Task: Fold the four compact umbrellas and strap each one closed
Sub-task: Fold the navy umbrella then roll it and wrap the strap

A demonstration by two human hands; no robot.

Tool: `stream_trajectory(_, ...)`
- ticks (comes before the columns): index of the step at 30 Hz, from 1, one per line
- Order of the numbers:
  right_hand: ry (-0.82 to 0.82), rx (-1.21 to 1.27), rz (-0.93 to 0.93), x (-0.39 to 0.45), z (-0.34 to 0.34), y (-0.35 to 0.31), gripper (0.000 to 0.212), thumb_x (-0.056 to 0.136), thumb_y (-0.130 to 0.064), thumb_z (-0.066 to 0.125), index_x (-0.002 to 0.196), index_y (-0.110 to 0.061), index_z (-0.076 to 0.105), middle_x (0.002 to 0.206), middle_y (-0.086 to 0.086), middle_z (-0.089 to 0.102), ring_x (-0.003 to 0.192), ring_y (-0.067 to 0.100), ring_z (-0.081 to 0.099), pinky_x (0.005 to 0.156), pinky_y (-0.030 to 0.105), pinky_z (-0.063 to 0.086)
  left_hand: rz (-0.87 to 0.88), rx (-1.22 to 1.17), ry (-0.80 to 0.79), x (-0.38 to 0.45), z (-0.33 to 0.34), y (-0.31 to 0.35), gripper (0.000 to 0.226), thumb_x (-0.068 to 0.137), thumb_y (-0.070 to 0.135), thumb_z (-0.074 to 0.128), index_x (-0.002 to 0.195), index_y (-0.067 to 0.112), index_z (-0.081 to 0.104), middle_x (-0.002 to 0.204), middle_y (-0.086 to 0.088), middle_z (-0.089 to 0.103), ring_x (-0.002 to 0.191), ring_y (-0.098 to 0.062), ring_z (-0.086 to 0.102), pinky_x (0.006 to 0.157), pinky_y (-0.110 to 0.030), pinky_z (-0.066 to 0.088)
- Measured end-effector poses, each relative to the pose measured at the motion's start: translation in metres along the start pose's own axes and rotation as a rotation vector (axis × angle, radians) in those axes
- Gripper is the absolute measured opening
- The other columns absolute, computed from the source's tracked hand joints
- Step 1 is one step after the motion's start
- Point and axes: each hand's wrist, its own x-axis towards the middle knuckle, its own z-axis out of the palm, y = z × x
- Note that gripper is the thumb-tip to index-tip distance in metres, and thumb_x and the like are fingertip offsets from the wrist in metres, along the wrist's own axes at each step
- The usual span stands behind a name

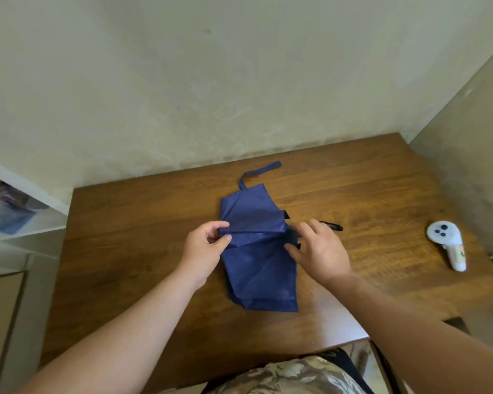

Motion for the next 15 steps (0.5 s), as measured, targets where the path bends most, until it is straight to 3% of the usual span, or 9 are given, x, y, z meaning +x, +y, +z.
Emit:
stream_trajectory(3,-0.05,-0.027,-0.085,0.017,-0.013,-0.018,0.076,0.074,-0.041,0.087,0.138,-0.028,0.047,0.12,0.003,0.051,0.103,0.029,0.054,0.077,0.043,0.054,-0.009,-0.017,0.0,-0.002,-0.001,0.0,0.03,0.095,0.013,0.077,0.109,0.04,0.074,0.098,0.007,0.078,0.095,-0.014,0.073,0.086,-0.03,0.061)
stream_trajectory(5,-0.073,-0.099,-0.139,0.023,-0.012,-0.027,0.083,0.073,-0.041,0.088,0.143,-0.03,0.045,0.131,0.004,0.048,0.111,0.03,0.051,0.079,0.044,0.054,-0.011,-0.022,-0.001,-0.004,0.0,0.002,0.03,0.095,0.012,0.077,0.111,0.038,0.074,0.097,0.009,0.078,0.095,-0.012,0.074,0.082,-0.026,0.058)
stream_trajectory(10,0.095,0.008,-0.262,0.03,0.0,-0.022,0.016,0.084,-0.016,0.08,0.099,-0.018,0.074,0.111,0.001,0.059,0.096,0.03,0.052,0.068,0.048,0.053,0.032,0.092,-0.015,-0.013,-0.007,0.004,0.029,0.092,0.014,0.081,0.109,0.036,0.074,0.093,0.007,0.073,0.088,-0.012,0.07,0.075,-0.02,0.053)
stream_trajectory(15,0.017,0.044,-0.439,0.014,-0.01,-0.009,0.012,0.084,-0.011,0.071,0.093,-0.018,0.076,0.104,-0.006,0.067,0.101,0.027,0.06,0.076,0.046,0.053,0.098,0.39,-0.124,-0.023,-0.018,0.003,0.022,0.09,0.021,0.083,0.103,0.037,0.074,0.096,0.017,0.071,0.09,-0.005,0.068,0.076,-0.016,0.053)
